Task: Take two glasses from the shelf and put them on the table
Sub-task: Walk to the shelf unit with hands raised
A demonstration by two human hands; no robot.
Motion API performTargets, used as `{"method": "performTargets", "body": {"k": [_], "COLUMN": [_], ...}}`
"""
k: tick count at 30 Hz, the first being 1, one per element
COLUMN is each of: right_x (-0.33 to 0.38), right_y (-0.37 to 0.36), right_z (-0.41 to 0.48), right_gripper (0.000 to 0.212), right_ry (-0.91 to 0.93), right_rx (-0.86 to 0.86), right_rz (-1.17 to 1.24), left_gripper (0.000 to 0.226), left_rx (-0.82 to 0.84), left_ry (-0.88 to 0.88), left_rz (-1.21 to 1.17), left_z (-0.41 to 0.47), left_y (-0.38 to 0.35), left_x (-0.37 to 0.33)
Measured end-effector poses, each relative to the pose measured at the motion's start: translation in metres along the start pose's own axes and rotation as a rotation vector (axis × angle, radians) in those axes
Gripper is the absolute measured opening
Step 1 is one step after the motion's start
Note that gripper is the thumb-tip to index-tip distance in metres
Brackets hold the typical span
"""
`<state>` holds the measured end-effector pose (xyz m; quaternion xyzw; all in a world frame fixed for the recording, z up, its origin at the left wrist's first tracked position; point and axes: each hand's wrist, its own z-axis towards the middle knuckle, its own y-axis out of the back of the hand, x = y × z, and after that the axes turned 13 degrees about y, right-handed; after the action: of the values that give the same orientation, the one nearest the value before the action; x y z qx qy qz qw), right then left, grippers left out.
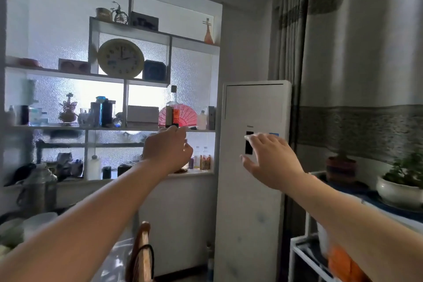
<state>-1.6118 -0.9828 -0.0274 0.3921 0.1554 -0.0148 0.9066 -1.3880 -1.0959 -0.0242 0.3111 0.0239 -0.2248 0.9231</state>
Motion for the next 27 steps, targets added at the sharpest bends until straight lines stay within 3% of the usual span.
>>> {"method": "performTargets", "body": {"k": [7, 15, 27], "right_x": [-0.038, -0.067, -0.139], "right_y": [-0.082, -0.177, -0.315], "right_z": [0.091, 0.156, 0.274], "right_gripper": [0.058, 0.059, 0.054], "right_ry": [-0.003, 0.011, 0.202], "right_rx": [-0.032, -0.003, -0.103], "right_rz": [0.058, 0.139, 0.194], "left_gripper": [0.036, 0.035, 0.031], "left_rx": [-0.030, 0.043, 0.027], "left_ry": [-0.048, 0.002, 0.140], "left_rz": [0.065, 0.173, 0.282], "left_z": [0.084, 0.119, 0.205], "left_y": [-0.082, -0.170, -0.288], "left_x": [0.018, 0.050, 0.065]}}
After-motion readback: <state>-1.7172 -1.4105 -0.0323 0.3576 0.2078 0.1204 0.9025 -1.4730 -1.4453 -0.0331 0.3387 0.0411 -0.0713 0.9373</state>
